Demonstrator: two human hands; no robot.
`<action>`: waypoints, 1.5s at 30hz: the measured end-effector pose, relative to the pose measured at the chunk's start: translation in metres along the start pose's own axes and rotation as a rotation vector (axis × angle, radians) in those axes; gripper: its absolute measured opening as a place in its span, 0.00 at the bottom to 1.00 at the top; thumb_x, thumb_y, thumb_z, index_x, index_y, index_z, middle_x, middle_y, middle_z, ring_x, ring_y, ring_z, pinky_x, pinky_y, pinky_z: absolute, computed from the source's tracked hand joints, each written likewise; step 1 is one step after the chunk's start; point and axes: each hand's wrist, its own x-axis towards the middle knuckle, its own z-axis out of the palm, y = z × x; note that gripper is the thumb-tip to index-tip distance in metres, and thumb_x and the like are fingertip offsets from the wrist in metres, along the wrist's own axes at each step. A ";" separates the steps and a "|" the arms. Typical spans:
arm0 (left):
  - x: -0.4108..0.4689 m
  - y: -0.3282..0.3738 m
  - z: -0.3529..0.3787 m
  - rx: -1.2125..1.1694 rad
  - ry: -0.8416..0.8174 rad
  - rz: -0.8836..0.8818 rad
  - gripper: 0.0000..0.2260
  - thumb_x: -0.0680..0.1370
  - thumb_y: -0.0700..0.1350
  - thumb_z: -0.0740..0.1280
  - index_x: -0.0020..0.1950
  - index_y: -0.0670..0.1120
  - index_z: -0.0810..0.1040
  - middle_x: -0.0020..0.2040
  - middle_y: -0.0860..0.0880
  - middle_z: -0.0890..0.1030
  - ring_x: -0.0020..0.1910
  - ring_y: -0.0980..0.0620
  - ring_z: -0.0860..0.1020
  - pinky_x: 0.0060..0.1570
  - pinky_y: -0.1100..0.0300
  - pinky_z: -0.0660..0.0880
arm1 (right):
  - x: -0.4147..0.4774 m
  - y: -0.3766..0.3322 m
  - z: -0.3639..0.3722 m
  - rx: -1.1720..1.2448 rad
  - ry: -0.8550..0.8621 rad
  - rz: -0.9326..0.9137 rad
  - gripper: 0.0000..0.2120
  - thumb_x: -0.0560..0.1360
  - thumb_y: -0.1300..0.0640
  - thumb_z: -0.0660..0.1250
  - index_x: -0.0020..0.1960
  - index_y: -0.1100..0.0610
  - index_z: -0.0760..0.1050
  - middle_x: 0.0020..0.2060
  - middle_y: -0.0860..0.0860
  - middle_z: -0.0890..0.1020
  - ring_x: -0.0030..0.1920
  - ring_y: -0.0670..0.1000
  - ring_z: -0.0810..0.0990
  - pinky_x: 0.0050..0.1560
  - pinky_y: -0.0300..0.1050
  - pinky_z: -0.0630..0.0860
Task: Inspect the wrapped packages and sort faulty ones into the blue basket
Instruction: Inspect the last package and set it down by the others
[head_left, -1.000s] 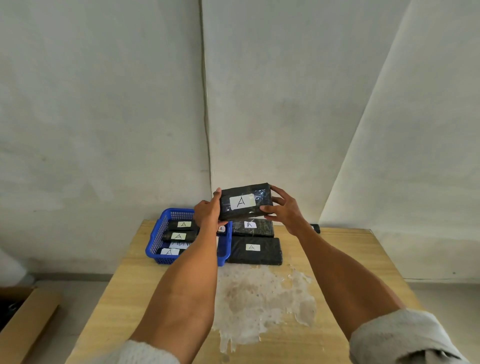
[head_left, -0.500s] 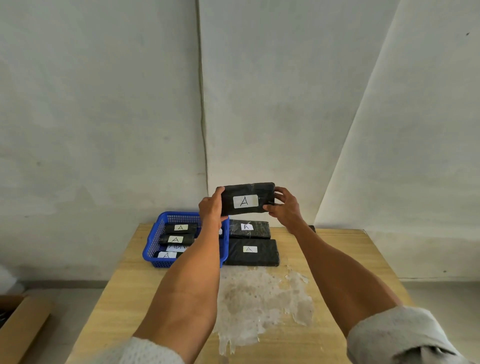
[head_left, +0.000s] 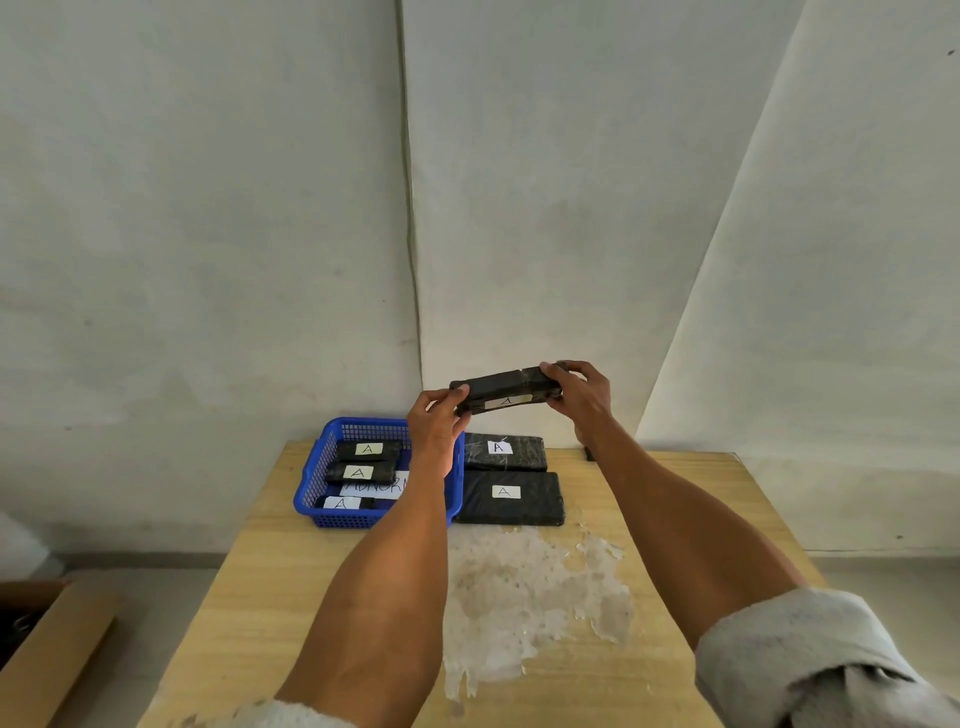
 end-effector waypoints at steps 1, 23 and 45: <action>0.000 0.000 -0.001 0.003 0.001 0.007 0.08 0.74 0.37 0.74 0.46 0.44 0.77 0.55 0.39 0.82 0.56 0.40 0.83 0.56 0.51 0.81 | 0.001 0.001 0.000 0.004 -0.002 -0.004 0.18 0.71 0.56 0.80 0.57 0.60 0.80 0.46 0.57 0.83 0.47 0.53 0.84 0.50 0.53 0.85; 0.019 0.006 0.014 -0.007 0.161 -0.006 0.07 0.74 0.33 0.72 0.47 0.42 0.78 0.53 0.40 0.80 0.54 0.45 0.80 0.50 0.55 0.82 | 0.005 0.006 -0.004 -0.086 -0.123 -0.082 0.21 0.70 0.70 0.76 0.60 0.59 0.78 0.53 0.58 0.84 0.51 0.54 0.84 0.52 0.45 0.83; 0.024 0.000 0.002 0.192 -0.018 -0.082 0.14 0.73 0.31 0.72 0.56 0.41 0.76 0.56 0.40 0.83 0.56 0.39 0.81 0.46 0.45 0.83 | 0.020 0.002 -0.008 -0.360 0.145 -0.011 0.19 0.68 0.40 0.79 0.48 0.54 0.85 0.44 0.51 0.85 0.45 0.52 0.84 0.50 0.48 0.83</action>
